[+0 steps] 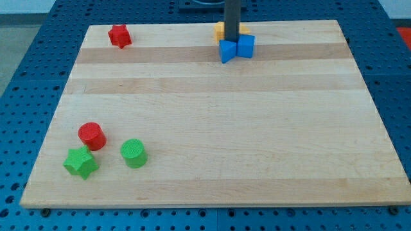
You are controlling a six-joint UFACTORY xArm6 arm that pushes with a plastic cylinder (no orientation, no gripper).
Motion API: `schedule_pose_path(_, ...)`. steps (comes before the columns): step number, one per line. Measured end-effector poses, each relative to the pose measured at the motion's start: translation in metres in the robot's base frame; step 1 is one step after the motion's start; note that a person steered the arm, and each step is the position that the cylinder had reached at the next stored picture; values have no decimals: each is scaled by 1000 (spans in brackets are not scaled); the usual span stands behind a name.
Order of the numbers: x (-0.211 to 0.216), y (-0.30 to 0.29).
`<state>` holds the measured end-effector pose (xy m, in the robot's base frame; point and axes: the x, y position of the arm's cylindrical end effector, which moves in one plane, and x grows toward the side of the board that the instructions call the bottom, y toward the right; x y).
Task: Separate the yellow blocks and blue blocks from each other
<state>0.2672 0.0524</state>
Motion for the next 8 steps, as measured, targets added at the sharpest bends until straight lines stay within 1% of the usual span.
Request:
schedule_pose_path(2, -19, 10)
schedule_pose_path(3, -19, 9)
schedule_pose_path(5, -11, -26)
schedule_pose_path(6, -3, -21)
schedule_pose_path(7, 3, 1)
schedule_pose_path(8, -2, 30)
